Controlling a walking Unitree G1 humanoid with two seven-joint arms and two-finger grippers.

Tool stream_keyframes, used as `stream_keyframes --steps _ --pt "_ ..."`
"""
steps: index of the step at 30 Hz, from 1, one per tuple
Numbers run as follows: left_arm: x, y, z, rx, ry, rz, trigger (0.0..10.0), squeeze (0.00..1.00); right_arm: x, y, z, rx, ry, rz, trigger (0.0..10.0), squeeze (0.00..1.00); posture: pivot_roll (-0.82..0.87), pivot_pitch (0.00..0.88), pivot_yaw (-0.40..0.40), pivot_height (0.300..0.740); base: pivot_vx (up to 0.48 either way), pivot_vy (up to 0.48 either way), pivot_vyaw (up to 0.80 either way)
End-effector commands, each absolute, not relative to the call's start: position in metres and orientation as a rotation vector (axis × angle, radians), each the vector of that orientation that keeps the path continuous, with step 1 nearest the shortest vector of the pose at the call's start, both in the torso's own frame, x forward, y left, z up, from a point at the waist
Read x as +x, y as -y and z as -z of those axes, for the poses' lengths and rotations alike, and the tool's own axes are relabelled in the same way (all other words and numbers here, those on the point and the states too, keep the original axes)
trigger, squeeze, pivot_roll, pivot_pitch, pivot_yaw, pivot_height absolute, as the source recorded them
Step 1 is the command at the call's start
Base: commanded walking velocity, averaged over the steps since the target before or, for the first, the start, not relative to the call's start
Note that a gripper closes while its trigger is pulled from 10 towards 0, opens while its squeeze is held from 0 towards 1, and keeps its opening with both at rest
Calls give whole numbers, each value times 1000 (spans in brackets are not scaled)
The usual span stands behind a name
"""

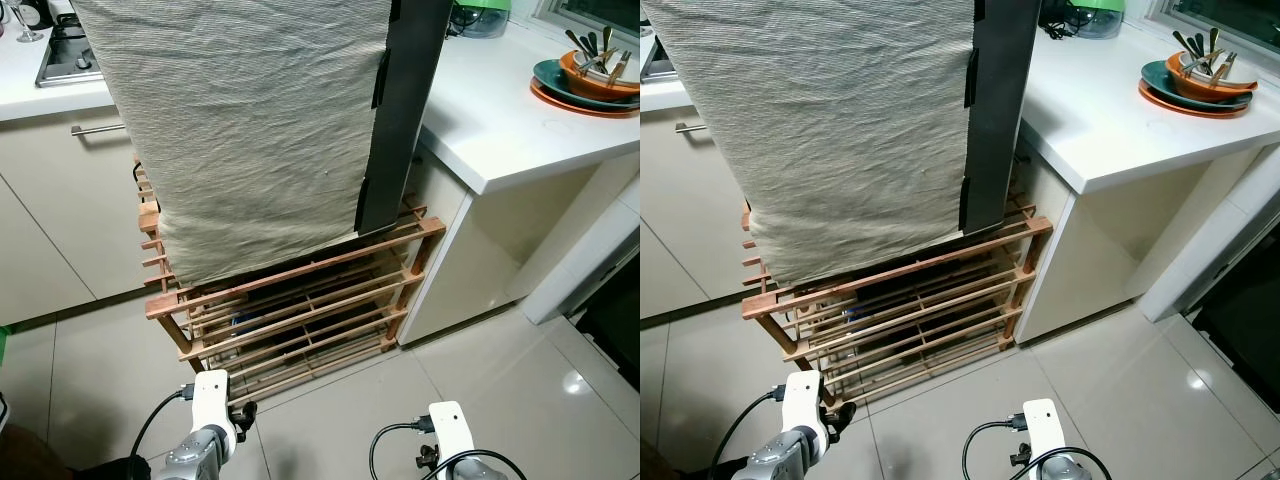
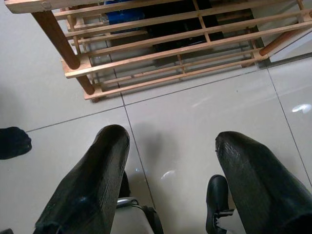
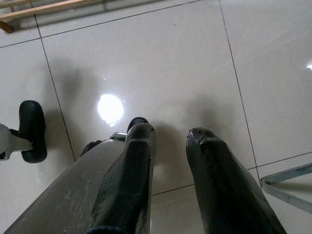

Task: Clothes washing

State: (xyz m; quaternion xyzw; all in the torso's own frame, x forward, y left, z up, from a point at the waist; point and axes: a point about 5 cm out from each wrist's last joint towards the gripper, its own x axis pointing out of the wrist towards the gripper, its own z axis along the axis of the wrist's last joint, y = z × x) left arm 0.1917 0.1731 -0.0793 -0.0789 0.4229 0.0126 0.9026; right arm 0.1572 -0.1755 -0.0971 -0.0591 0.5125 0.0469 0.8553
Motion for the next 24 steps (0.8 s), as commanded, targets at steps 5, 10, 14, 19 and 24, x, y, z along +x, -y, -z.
stream_keyframes --steps 5,10,14,19,24 --pt "179 -171 89 149 -1117 148 10000 0 132 163 108 87 -1191 177 10000 0 -132 0 92 740 0 0 0" --pt "175 -175 91 245 -1170 154 10000 0 141 167 105 105 -1178 187 10000 0 -136 0 94 740 0 0 0" --pt "181 -173 89 219 -1132 131 10000 0 149 174 102 143 -1164 229 10000 0 -136 0 90 740 0 0 0" --pt "181 -173 89 219 -1132 131 10000 0 149 174 102 143 -1164 229 10000 0 -136 0 90 740 0 0 0" --pt "181 -173 89 219 -1132 131 10000 0 149 174 102 143 -1164 229 10000 0 -136 0 90 740 0 0 0"
